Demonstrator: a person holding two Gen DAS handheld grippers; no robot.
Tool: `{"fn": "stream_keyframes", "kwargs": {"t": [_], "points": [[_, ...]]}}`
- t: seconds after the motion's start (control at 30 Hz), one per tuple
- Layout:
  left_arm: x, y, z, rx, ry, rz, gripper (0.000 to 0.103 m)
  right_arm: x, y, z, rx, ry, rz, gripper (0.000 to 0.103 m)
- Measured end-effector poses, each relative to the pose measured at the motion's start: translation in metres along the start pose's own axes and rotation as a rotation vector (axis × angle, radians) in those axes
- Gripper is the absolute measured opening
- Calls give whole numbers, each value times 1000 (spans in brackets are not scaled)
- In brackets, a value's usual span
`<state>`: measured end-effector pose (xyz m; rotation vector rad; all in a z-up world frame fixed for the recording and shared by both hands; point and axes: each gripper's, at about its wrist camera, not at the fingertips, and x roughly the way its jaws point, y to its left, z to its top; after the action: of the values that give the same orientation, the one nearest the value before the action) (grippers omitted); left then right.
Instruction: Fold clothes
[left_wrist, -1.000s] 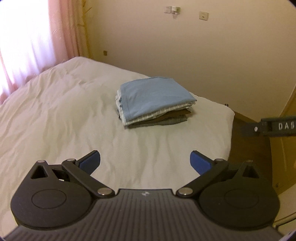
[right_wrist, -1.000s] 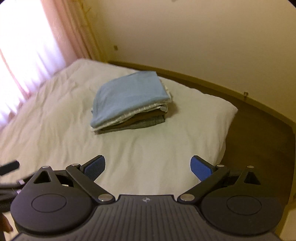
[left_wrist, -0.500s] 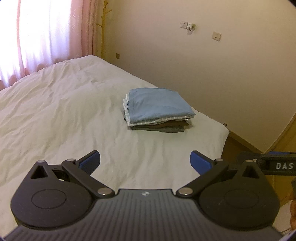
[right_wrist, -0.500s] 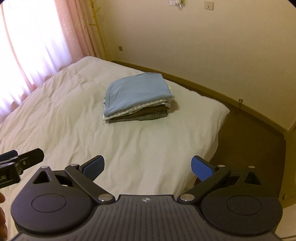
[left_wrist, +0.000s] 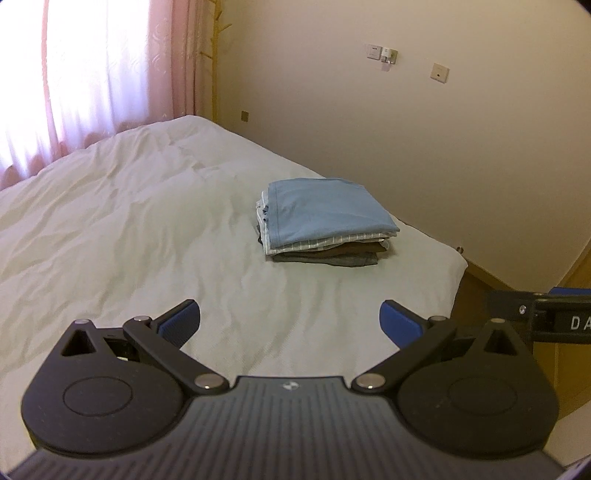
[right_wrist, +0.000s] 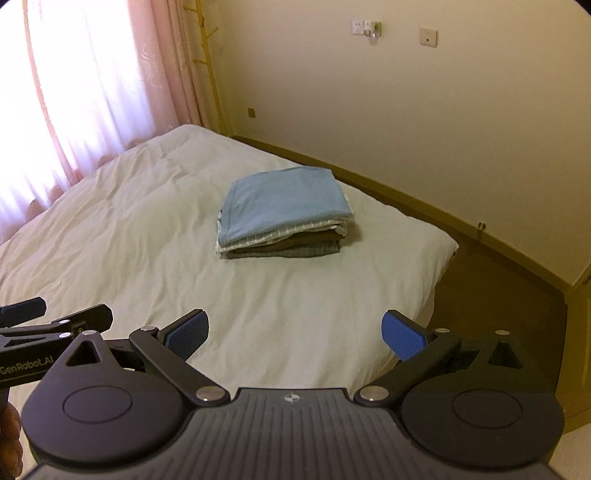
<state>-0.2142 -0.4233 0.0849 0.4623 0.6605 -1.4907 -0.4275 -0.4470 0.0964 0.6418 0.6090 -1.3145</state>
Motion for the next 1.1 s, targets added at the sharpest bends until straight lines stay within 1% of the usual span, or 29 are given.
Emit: {"fn": "stream_keyframes", "kwargs": {"t": [0.17, 0.4, 0.67, 0.9, 1.1], "points": [[-6, 0, 0, -13, 14, -14, 102, -6, 1, 4, -1, -12, -1, 103], [-23, -3, -1, -1, 2, -22, 102, -23, -1, 9, 7, -32, -5, 103], [-36, -13, -6, 13, 3, -8, 102, -42, -3, 3, 12, -32, -1, 103], [-38, -20, -13, 17, 14, -13, 102, -50, -4, 0, 5, -38, 6, 103], [-37, -23, -15, 5, 24, -8, 102, -50, -7, -5, 8, -22, 16, 103]]}}
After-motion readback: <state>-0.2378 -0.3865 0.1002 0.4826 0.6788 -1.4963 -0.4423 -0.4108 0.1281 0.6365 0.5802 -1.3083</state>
